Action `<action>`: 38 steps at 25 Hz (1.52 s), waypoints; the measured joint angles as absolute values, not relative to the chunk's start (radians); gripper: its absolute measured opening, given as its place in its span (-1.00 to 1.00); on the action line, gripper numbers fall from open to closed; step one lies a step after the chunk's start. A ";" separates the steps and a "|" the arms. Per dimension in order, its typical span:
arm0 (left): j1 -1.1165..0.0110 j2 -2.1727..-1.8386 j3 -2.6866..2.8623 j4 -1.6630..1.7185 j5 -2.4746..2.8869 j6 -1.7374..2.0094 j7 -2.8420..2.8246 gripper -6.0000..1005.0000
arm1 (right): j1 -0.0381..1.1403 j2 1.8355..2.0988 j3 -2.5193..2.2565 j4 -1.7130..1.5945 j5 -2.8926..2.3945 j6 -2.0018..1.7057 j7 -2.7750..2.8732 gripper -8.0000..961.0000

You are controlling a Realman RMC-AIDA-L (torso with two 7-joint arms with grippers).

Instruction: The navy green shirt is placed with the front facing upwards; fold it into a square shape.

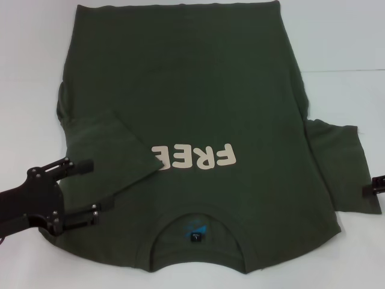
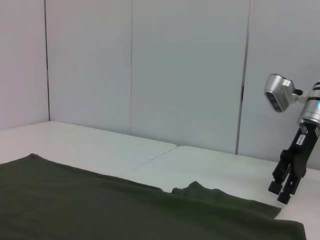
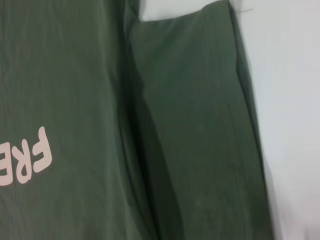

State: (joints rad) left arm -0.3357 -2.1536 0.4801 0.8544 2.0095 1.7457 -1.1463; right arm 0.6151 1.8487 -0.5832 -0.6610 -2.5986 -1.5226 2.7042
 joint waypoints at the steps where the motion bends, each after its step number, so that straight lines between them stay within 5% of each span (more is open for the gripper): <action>1: -0.336 -2.154 0.480 0.854 2.010 1.746 -1.146 0.66 | 0.615 1.849 -0.583 -0.661 -2.599 -1.521 2.704 0.75; 38: -0.333 -2.154 0.480 0.854 2.010 1.746 -1.146 0.66 | 0.618 1.862 -0.583 -0.633 -2.598 -1.474 2.689 0.75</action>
State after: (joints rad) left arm -0.3328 -2.1536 0.4801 0.8544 2.0095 1.7457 -1.1458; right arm 0.6183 1.8624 -0.5828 -0.6335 -2.5985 -1.4738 2.6890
